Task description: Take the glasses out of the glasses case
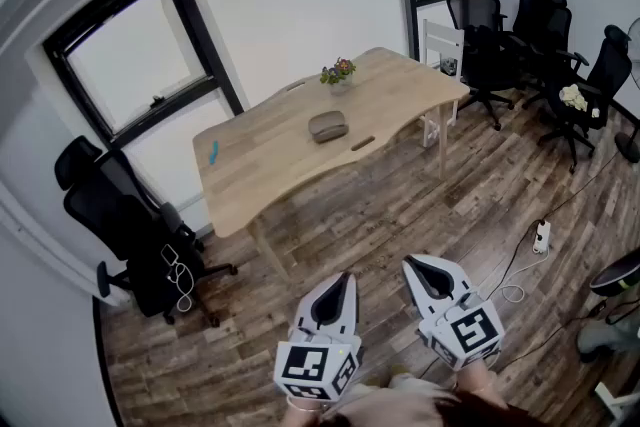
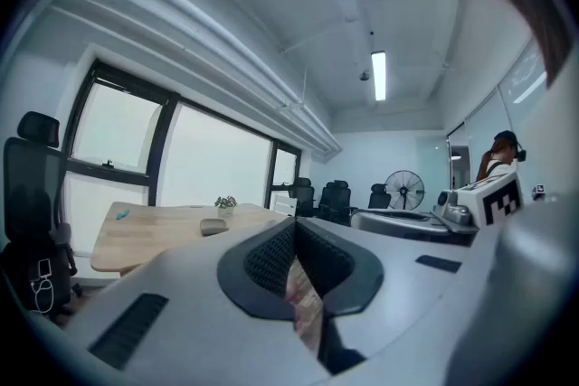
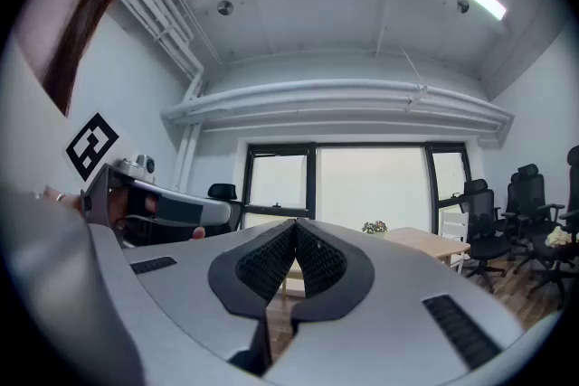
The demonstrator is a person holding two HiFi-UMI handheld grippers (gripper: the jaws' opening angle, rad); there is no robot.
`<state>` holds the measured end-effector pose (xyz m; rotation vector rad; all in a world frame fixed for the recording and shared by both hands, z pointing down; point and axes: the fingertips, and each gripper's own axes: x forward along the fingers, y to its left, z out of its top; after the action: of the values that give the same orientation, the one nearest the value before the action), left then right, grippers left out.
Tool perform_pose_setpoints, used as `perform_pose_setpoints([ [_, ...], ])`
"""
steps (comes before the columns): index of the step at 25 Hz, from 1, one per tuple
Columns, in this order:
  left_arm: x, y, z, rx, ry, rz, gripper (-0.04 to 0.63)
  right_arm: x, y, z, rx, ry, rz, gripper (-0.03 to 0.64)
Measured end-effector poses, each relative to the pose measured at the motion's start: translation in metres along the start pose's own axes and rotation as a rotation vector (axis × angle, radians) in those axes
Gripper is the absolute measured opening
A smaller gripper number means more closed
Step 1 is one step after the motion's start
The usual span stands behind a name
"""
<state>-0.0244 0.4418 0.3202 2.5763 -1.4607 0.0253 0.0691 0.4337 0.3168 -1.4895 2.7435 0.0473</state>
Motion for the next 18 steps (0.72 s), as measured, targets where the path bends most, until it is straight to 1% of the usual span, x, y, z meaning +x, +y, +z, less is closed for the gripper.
perform_pose_setpoints([
  [4, -0.001, -0.004, -0.004, -0.003, 0.005, -0.005, 0.0, -0.007, -0.006, -0.001, 0.036, -0.021, -0.02, 0.0],
  [8, 0.002, -0.008, -0.007, -0.003, 0.01, -0.007, 0.0, -0.013, -0.009, 0.0, 0.083, -0.049, -0.015, 0.0],
  [11, 0.008, -0.014, -0.007, -0.003, 0.013, -0.013, 0.0, -0.017, -0.014, 0.0, 0.111, -0.048, -0.011, 0.0],
  [15, 0.016, -0.02, -0.008, 0.0, 0.012, -0.014, 0.001, -0.02, -0.019, -0.001, 0.118, -0.042, 0.007, 0.0],
  [18, 0.024, -0.027, -0.008, 0.009, 0.007, -0.005, 0.0, -0.023, -0.03, -0.003, 0.111, -0.038, 0.002, 0.0],
])
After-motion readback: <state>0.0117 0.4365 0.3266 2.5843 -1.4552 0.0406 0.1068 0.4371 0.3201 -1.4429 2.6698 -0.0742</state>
